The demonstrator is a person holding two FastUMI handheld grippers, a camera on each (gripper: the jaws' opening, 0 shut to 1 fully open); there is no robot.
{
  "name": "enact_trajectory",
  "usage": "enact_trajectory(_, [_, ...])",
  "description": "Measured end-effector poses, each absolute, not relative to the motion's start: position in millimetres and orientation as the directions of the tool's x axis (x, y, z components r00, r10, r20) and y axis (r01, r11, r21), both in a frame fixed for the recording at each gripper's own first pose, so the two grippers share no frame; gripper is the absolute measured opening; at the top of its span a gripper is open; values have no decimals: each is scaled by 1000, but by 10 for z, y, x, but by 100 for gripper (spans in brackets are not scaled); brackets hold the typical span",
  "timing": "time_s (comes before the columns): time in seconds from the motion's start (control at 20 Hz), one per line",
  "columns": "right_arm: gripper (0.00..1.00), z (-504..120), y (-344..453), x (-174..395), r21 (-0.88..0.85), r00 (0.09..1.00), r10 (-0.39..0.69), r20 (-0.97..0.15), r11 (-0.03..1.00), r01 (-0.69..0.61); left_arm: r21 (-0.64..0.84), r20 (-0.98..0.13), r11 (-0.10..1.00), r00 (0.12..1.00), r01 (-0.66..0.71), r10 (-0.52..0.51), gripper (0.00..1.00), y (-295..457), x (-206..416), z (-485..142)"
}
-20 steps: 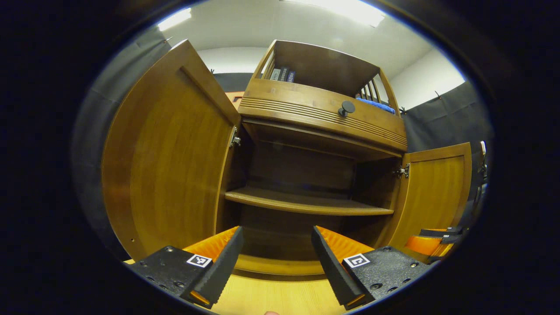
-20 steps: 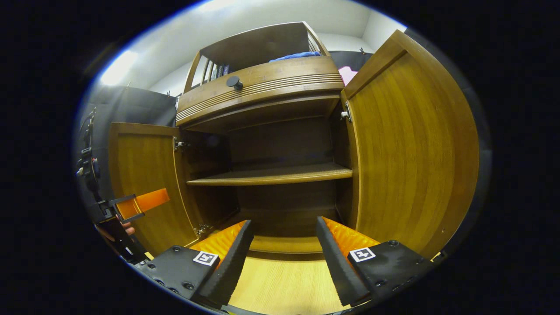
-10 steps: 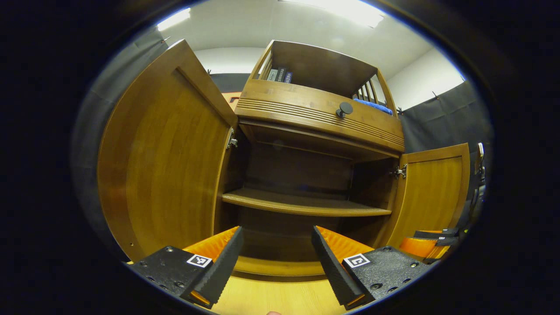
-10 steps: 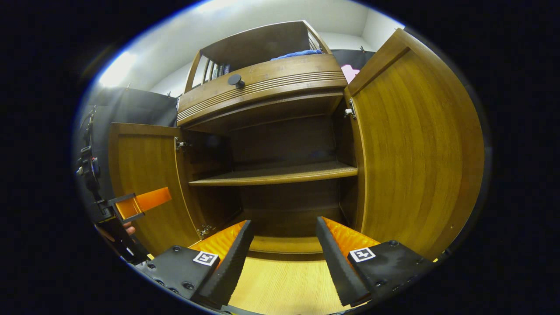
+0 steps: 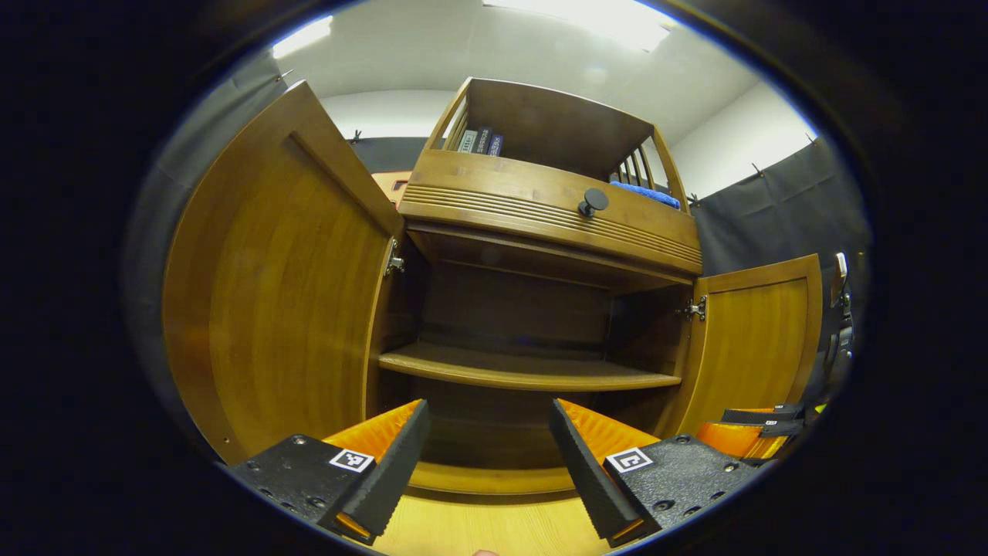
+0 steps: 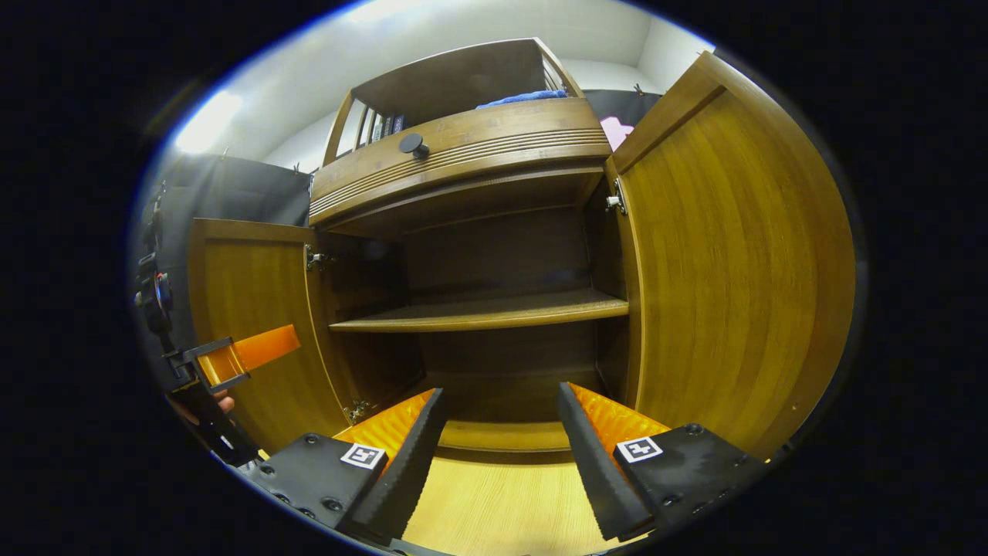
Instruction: Open the right door of the double-door shoe cabinet with the right hand, and open the left door with the left hand.
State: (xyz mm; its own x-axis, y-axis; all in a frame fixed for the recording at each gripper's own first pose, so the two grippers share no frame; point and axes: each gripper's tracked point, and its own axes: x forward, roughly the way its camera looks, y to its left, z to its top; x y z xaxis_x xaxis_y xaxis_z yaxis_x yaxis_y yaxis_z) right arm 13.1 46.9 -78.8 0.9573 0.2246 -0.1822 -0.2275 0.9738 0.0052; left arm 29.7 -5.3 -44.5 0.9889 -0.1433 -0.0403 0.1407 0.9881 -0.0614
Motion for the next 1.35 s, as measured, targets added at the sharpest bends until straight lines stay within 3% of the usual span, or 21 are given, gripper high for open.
enact_trajectory(0.05, [100,-779,470,140,4,958,225,-179,974,-228,-61,-37,988,989,143,-145,92,-59,297,-438])
enact_trajectory(0.2, [100,-769,473,143,-3,959,225,-174,973,-229,-66,-34,987,988,150,-152,95,-75,299,-445])
enact_trajectory(0.25, [87,-759,476,145,-3,959,225,-174,973,-229,-67,-36,987,988,148,-150,98,-72,300,-446])
enact_trajectory(0.4, [87,-751,472,149,-2,959,226,-172,973,-229,-62,-30,987,988,147,-149,98,-70,288,-424])
enact_trajectory(0.45, [87,-746,470,152,-2,959,224,-171,974,-228,-60,-27,987,988,148,-150,92,-76,289,-412])
enact_trajectory(1.0, [87,-745,475,124,-5,960,219,-176,975,-224,-59,-41,989,989,136,-139,98,-57,233,-481])
enact_trajectory(1.05, [87,-732,485,114,-5,961,220,-170,974,-224,-64,-45,989,989,136,-139,92,-51,236,-487])
enact_trajectory(1.1, [94,-705,502,103,-6,962,222,-161,974,-226,-69,-47,988,989,137,-140,92,-60,224,-490])
enact_trajectory(1.25, [94,-669,533,32,-27,965,218,-143,974,-224,-70,-49,988,989,136,-139,94,-30,210,-495])
enact_trajectory(1.3, [87,-679,531,4,-37,965,218,-145,974,-225,-70,-49,988,989,135,-139,94,-25,214,-494])
enact_trajectory(1.35, [87,-684,518,-28,-47,965,215,-148,974,-224,-68,-47,989,989,134,-137,94,-11,213,-498])
